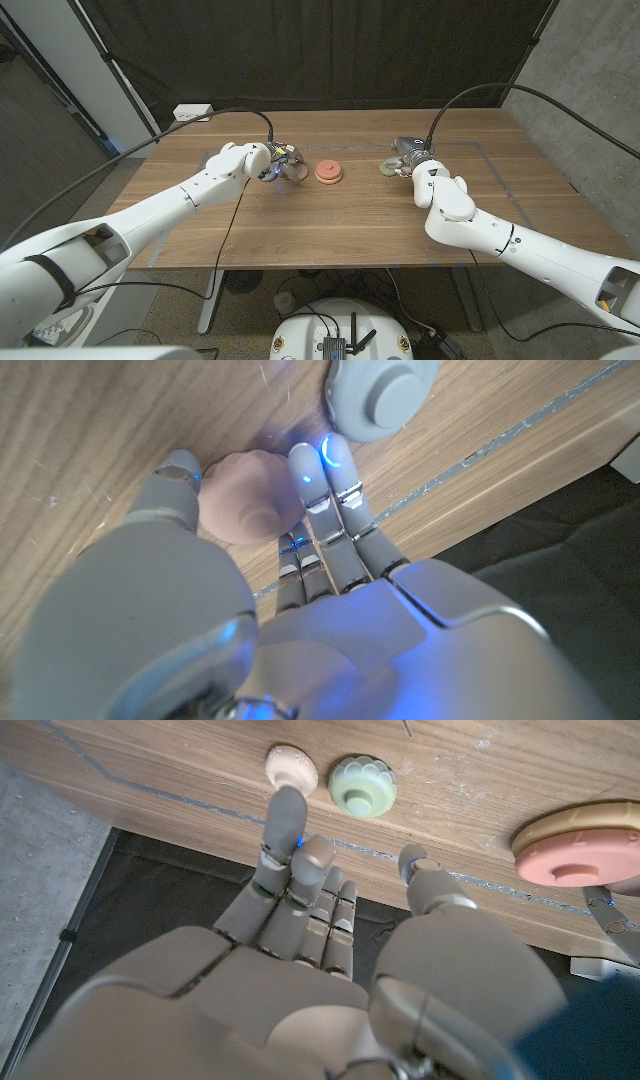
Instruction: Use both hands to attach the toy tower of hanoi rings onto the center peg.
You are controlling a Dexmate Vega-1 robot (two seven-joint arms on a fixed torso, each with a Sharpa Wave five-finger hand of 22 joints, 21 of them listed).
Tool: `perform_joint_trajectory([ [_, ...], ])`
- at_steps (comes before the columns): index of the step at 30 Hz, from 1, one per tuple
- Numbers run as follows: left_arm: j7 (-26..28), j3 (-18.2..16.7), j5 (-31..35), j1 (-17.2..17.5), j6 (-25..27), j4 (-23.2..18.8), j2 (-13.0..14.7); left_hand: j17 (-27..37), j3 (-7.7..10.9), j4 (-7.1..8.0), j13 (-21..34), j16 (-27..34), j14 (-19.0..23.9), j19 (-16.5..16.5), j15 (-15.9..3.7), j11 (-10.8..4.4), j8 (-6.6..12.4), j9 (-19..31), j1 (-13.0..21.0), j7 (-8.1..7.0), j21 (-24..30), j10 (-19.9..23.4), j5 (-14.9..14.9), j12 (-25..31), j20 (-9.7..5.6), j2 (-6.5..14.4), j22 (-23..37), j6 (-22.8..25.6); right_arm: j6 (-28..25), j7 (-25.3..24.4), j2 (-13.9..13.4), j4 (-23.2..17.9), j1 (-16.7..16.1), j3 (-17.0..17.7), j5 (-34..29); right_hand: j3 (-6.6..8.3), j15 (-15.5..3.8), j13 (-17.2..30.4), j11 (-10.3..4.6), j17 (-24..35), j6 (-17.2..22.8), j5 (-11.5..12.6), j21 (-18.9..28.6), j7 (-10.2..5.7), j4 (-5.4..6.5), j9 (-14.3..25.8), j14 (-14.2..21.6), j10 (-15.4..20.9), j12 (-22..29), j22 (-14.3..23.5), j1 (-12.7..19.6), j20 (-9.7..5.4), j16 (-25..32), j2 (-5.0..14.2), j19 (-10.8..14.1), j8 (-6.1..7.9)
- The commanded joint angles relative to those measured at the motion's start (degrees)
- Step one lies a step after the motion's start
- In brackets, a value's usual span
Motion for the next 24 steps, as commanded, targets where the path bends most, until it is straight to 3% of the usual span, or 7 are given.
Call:
perform_joint_trajectory([
  [1, 0.14, 0.92, -0.62, -0.15, 0.58, 1.35, -0.44, -0.02, 0.11, -0.31, -0.08, 0.39, 0.42, 0.51, -6.28, 0.04, 0.63, -0.04, 1.02, 0.11, 0.57, 1.27, -0.1, 0.63, -6.84, 0.24, 0.03, 1.07, -0.38, -0.02, 0.02, 0.01, 0.16, -0.3, 0.4, 0.6, -1.8, 0.32, 0.03, 0.12, 0.31, 0.26, -0.01, -0.11, 0.1, 0.12, 0.06, 0.33, 0.11, 0.14, -0.15, -4.52, 0.19, 0.63, 0.13, -0.15],
  [16, 1.37, 0.68, -0.27, 1.57, 3.86, -1.27, 0.33, -0.14, 1.13, -0.63, 1.22, 2.43, 4.33, 4.42, -6.4, -3.26, 3.54, 0.44, 3.91, -0.82, 1.92, 13.19, -0.22, 4.91, -8.57, 2.07, 0.47, 11.08, 1.63, -2.17, 0.69, 1.83, -0.56, 0.93, 2.94, 0.83, -1.8, 0.39, 0.14, -0.06, 0.62, 0.54, -0.14, -0.18, 0.17, 0.14, -0.2, 0.71, 0.17, 0.0, -0.66, -4.5, -0.03, 0.83, -0.02, -0.16],
  [24, 2.86, 0.41, -0.64, 2.11, 4.39, -1.43, -0.01, -0.23, 1.79, -0.82, 2.37, 3.13, 6.21, 6.09, -6.43, -4.12, 4.16, 0.69, 5.54, -1.31, 2.64, 16.49, -0.12, 6.06, -8.7, 2.84, 1.19, 13.72, 2.36, -2.58, 0.64, 2.36, -0.46, 0.93, 3.85, 0.92, -1.8, 0.48, 0.03, -0.09, 0.5, 0.64, -0.19, -0.14, 0.17, 0.14, -0.29, 0.71, 0.15, -0.04, -0.87, -4.5, -0.13, 0.91, -0.07, -0.27],
])
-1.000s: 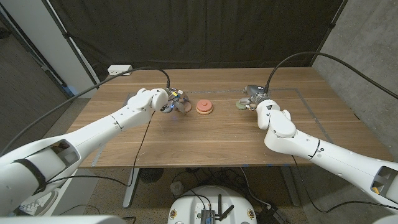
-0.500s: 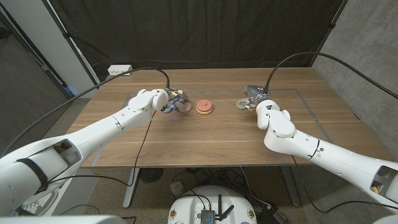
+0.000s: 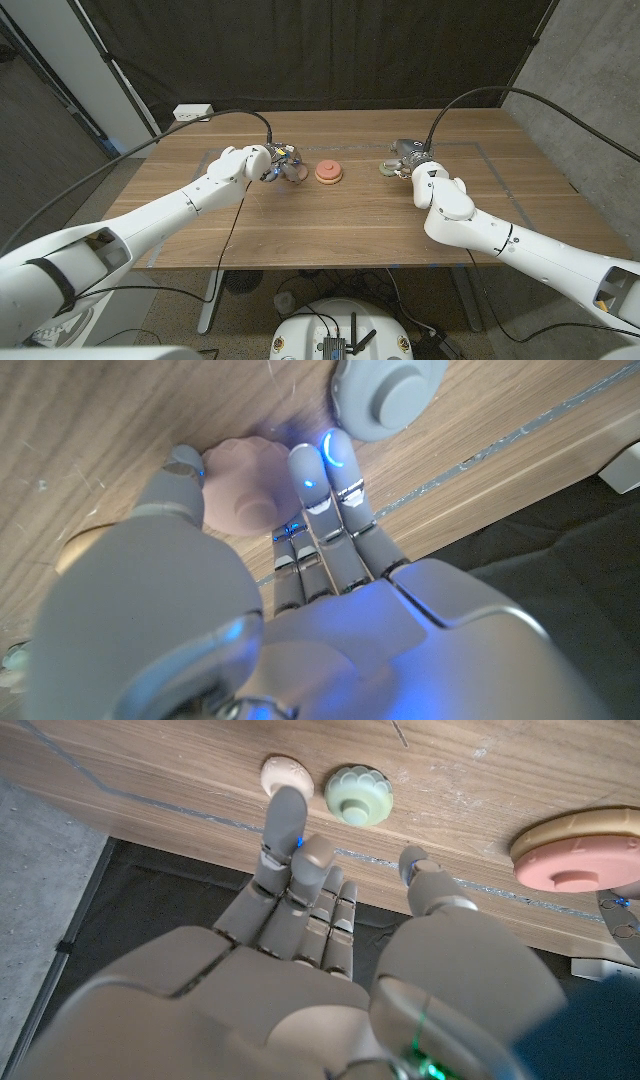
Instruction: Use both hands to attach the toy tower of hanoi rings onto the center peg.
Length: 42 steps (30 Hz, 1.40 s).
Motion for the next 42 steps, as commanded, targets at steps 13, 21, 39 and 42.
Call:
perform_joint_trajectory([
  [13, 2.22, -0.92, -1.66, 1.08, 1.57, -1.1, 0.33, 0.07, 1.39, -0.28, 1.78, 0.64, 1.56, 1.05, -4.8, -4.03, 0.42, 0.6, 3.41, -0.12, 0.65, 5.42, 0.54, 0.82, -8.18, 1.07, 0.99, 1.9, 0.49, -1.78, -0.43, -0.26, -0.55, 0.52, 1.54, 0.59, -1.81, 0.27, 0.21, 0.21, 0.58, 0.47, -0.24, -0.11, 0.13, 0.15, -0.4, 0.57, 0.11, -0.1, -0.51, -4.51, -0.18, 0.31, -0.14, -0.04],
  [21, 3.16, -1.34, -1.98, 1.23, 1.69, -1.79, 0.66, 0.03, 1.4, -0.02, 2.49, 0.57, 1.68, 1.17, -4.8, -3.98, 0.47, 0.76, 3.44, 0.03, 0.59, 6.09, 0.56, 1.01, -8.13, 1.09, 1.1, 2.59, 0.35, -2.41, -0.57, -1.03, -0.99, 0.9, 1.91, 0.71, -1.82, 0.27, 0.15, 0.25, 0.76, 0.58, -0.28, -0.23, 0.01, 0.2, -0.39, 0.57, 0.05, -0.15, -0.54, -4.51, -0.15, 0.32, -0.17, -0.01],
  [39, -0.45, -2.07, -1.17, 0.76, 3.76, -5.72, 2.55, 0.13, 1.5, 0.28, 3.75, 0.43, 1.68, 0.91, -4.79, -3.68, 0.08, 0.96, 3.25, 0.32, 0.39, 5.8, 0.64, 0.65, -8.1, 1.39, 1.24, 2.74, 1.26, -3.78, -0.85, -1.6, -1.9, 1.7, 3.41, 1.03, -1.84, 0.4, 0.12, 0.01, 1.03, 0.8, -0.25, -0.28, -0.2, 0.3, -0.56, 0.99, 0.13, -0.17, -0.45, -4.52, -0.4, 0.5, -0.08, 0.0],
  [42, -0.58, -2.58, -1.42, 1.0, 3.91, -6.48, 2.92, 0.01, 1.53, 0.27, 4.03, 0.22, 1.44, 0.82, -4.8, -3.64, -0.03, 0.99, 3.25, 0.36, 0.29, 5.84, 0.66, 0.6, -8.11, 1.42, 1.15, 2.76, 1.06, -3.71, -0.89, -1.71, -1.81, 1.46, 3.28, 1.08, -1.84, 0.38, 0.23, 0.09, 1.08, 0.84, -0.24, -0.32, -0.22, 0.31, -0.48, 1.1, 0.14, -0.17, -0.44, -4.52, -0.32, 0.54, -0.05, 0.0],
])
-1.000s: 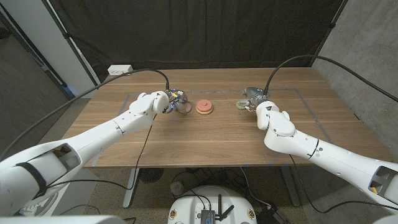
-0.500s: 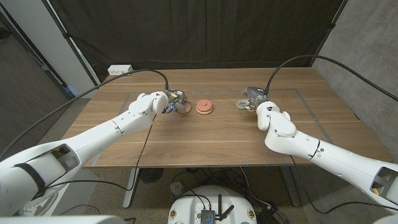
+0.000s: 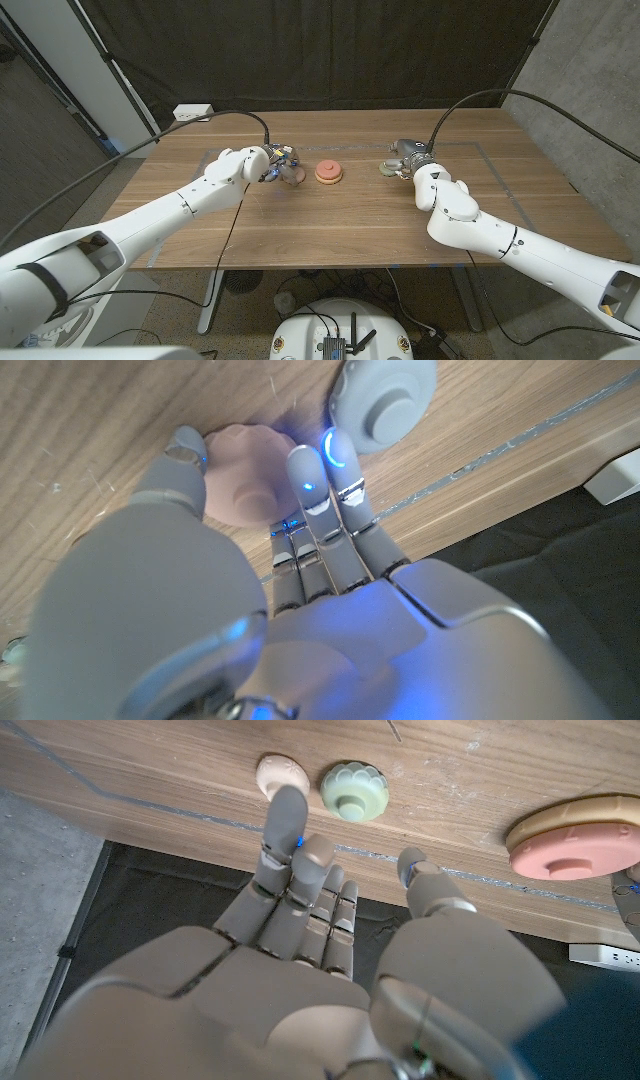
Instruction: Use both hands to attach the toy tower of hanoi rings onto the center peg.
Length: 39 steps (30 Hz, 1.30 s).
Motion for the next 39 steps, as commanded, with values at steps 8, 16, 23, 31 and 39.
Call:
perform_joint_trajectory([
  [8, -2.3, -2.41, -0.6, 0.35, 1.33, -4.96, 2.3, 0.11, 0.35, 0.5, 1.16, -0.02, -0.02, 0.06, -4.08, -3.99, -0.4, 0.01, 1.13, 0.46, 0.04, 4.68, 0.38, -0.3, -7.73, 2.08, 0.33, 0.4, -0.67, -0.43, -0.27, -0.93, -0.2, -0.3, 0.34, 0.56, -2.15, 0.18, 0.19, 0.13, 0.54, 0.48, 0.08, 0.37, -0.07, 0.21, 0.15, 0.64, 0.15, 0.02, -0.16, -4.52, 0.2, 0.33, -0.11, -0.05],
  [16, -4.43, -3.21, -1.45, -0.17, 2.19, -6.06, 2.77, 0.29, 0.48, 0.47, 1.65, 0.0, 0.0, -0.08, -4.08, -3.87, -0.62, 0.06, 1.25, 0.58, 0.02, 4.61, 0.46, -0.48, -7.72, 2.18, 0.38, 0.42, -0.72, -0.66, -0.57, -1.18, -0.39, -0.14, 0.66, 0.68, -2.16, 0.23, 0.05, 0.21, 0.61, 0.57, 0.18, 0.22, -0.1, 0.25, 0.28, 0.7, 0.1, 0.09, -0.17, -4.51, 0.29, 0.41, 0.02, -0.08],
  [23, -5.2, -4.14, -1.42, 0.04, 3.29, -8.61, 3.89, 0.16, 0.59, 0.44, 1.92, -0.23, -0.24, -0.16, -4.08, -3.83, -0.73, 0.1, 1.37, 0.66, 0.01, 4.62, 0.52, -0.57, -7.74, 2.29, 0.39, 0.47, -0.99, -0.93, -0.74, -1.46, -0.65, 0.01, 0.99, 0.8, -2.17, 0.26, 0.06, 0.21, 0.5, 0.69, 0.15, 0.16, -0.27, 0.29, 0.29, 0.89, 0.12, 0.03, -0.03, -4.52, 0.34, 0.32, 0.01, -0.17],
  [31, -5.06, -5.68, -2.15, 0.54, 4.17, -10.56, 4.84, 0.39, 0.76, 0.4, 2.3, -0.15, -0.18, -0.28, -4.08, -3.8, -0.89, 0.15, 1.56, 0.6, 0.01, 4.8, 0.61, -0.63, -7.74, 2.5, 0.42, 0.55, -0.79, -1.34, -1.02, -1.55, -0.99, 0.27, 1.56, 0.92, -2.17, 0.35, 0.02, 0.04, 0.69, 0.81, 0.16, 0.37, -0.3, 0.33, 0.2, 1.12, 0.16, 0.0, 0.05, -4.52, 0.24, 0.3, 0.05, -0.14],
  [39, -5.05, -6.65, -1.69, 0.76, 4.76, -13.03, 5.84, 0.56, 0.91, 0.27, 2.62, -0.07, -0.11, -0.14, -4.09, -4.03, -0.87, 0.21, 1.85, 0.43, 0.08, 5.18, 0.7, -0.6, -7.77, 2.55, 0.42, 0.96, -1.02, -1.62, -1.17, -1.88, -1.17, 0.36, 1.82, 0.95, -2.17, 0.37, -0.09, 0.03, 0.77, 0.87, 0.19, 0.29, -0.29, 0.35, 0.25, 1.24, 0.15, 0.01, 0.05, -4.51, 0.26, 0.26, 0.1, -0.14],
])
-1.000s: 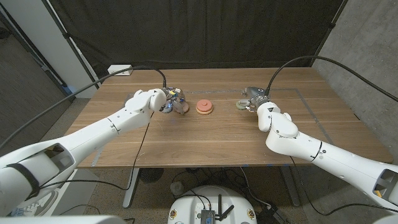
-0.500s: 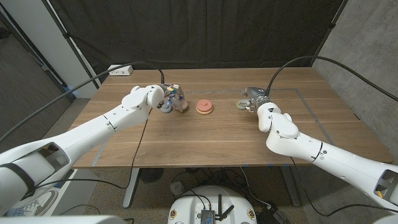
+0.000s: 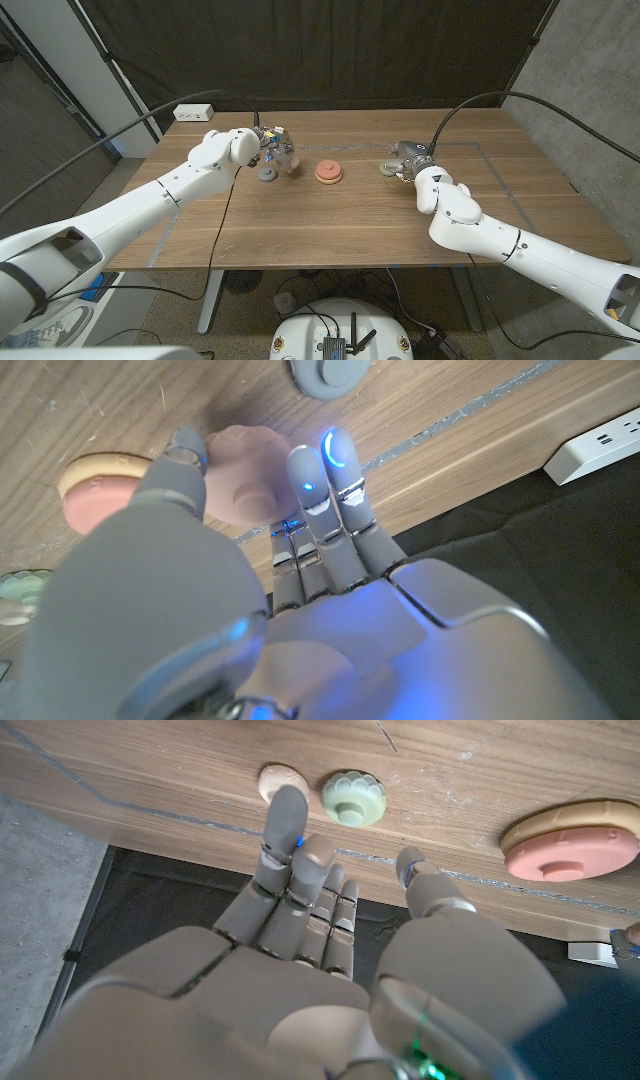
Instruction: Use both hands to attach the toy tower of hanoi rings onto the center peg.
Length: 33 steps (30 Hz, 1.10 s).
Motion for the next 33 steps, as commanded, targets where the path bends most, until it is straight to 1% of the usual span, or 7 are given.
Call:
perform_joint_trajectory([
  [1, -0.25, -1.71, 0.1, 0.45, 1.24, -3.52, 1.48, 0.16, 0.92, 0.26, 0.58, -0.23, -0.27, -0.07, -4.09, -4.47, 0.02, 0.13, 2.16, -0.17, 0.04, 4.78, 0.5, 0.42, -7.88, 2.26, 0.11, 0.48, -0.23, -0.42, -0.39, -0.52, -0.39, 0.31, 0.55, 0.24, -2.16, 0.1, -0.04, 0.01, 0.45, 0.27, 0.17, -0.04, -0.06, 0.08, 0.23, 0.52, 0.15, -0.02, 0.04, -4.51, 0.24, 0.26, 0.08, -0.14],
  [10, -0.01, -1.6, 0.2, 0.02, -0.03, -3.23, 0.92, 0.29, 1.06, 0.24, 1.07, -0.23, -0.29, -0.17, -4.09, -4.53, -0.14, 0.22, 2.43, -0.19, 0.07, 4.97, 0.6, 0.31, -7.87, 2.28, 0.18, 0.62, -0.73, -0.9, -0.9, -1.22, -0.95, 0.63, 0.94, 0.29, -2.15, 0.13, -0.02, 0.02, 0.52, 0.35, 0.39, 0.06, 0.0, 0.12, 0.36, 0.61, 0.1, 0.16, -0.02, -4.5, 0.31, 0.25, 0.31, -0.17],
  [14, 0.32, -1.37, 0.38, -0.31, -0.85, -2.88, 0.39, 0.33, 1.07, 0.26, 1.31, -0.23, -0.28, -0.09, -4.09, -4.77, -0.15, 0.26, 2.49, -0.43, 0.11, 5.36, 0.63, 0.36, -7.86, 2.28, 0.15, 0.84, -1.02, -1.05, -1.05, -1.45, -1.05, 0.79, 1.22, 0.3, -2.14, 0.13, 0.01, 0.17, 0.58, 0.37, 0.34, -0.03, 0.04, 0.13, 0.56, 0.65, 0.09, 0.1, -0.08, -4.49, 0.48, 0.27, 0.25, -0.16],
  [15, 0.16, -1.25, 0.48, -0.47, -0.92, -2.81, 0.24, 0.32, 1.07, 0.26, 1.34, -0.24, -0.29, -0.02, -4.09, -4.81, -0.14, 0.26, 2.5, -0.48, 0.17, 5.45, 0.63, 0.38, -7.86, 2.27, 0.22, 0.92, -0.98, -1.15, -1.03, -1.49, -1.16, 1.0, 1.49, 0.3, -2.14, 0.15, -0.01, 0.16, 0.54, 0.38, 0.27, 0.24, 0.05, 0.13, 0.56, 0.63, 0.08, 0.03, -0.1, -4.49, 0.48, 0.28, 0.19, -0.18],
  [23, 0.17, -0.69, 1.05, -1.43, -2.26, -2.34, -0.95, 0.45, 1.13, 0.24, 1.79, -0.2, -0.27, -0.02, -4.09, -4.74, -0.27, 0.34, 2.74, -0.34, 0.22, 5.59, 0.69, 0.21, -7.88, 2.22, 0.3, 1.08, -0.88, -1.98, -1.42, -1.74, -1.73, 1.68, 2.52, 0.34, -2.14, 0.1, 0.06, 0.28, 0.57, 0.41, 0.31, 0.13, 0.1, 0.14, 0.75, 0.7, 0.03, 0.04, -0.16, -4.5, 0.64, 0.34, 0.26, -0.19],
  [25, 0.32, -0.63, 0.96, -1.65, -2.82, -2.02, -1.31, 0.56, 1.13, 0.24, 1.86, -0.09, -0.16, -0.03, -4.09, -4.83, -0.29, 0.35, 2.76, -0.34, 0.23, 5.63, 0.69, 0.19, -7.88, 2.21, 0.32, 1.1, -0.98, -2.05, -1.5, -1.81, -1.73, 1.62, 2.6, 0.37, -2.13, 0.11, 0.05, 0.27, 0.66, 0.43, 0.39, -0.11, 0.12, 0.15, 0.77, 0.9, 0.1, 0.11, -0.19, -4.5, 0.65, 0.38, 0.36, -0.17],
  [33, 0.15, 0.2, 0.4, -3.12, -5.72, 0.26, -2.77, 0.55, 1.17, 0.18, 2.28, -0.14, -0.18, 0.09, -4.1, -4.89, -0.35, 0.41, 3.03, -0.52, 0.31, 5.93, 0.75, 0.09, -7.91, 2.12, 0.43, 1.43, -1.36, -2.54, -1.53, -1.85, -1.69, 1.65, 3.14, 0.44, -2.13, 0.18, -0.02, 0.33, 0.66, 0.5, 0.36, -0.05, 0.14, 0.17, 0.84, 1.0, 0.11, 0.07, -0.28, -4.5, 0.75, 0.42, 0.33, -0.2],
])
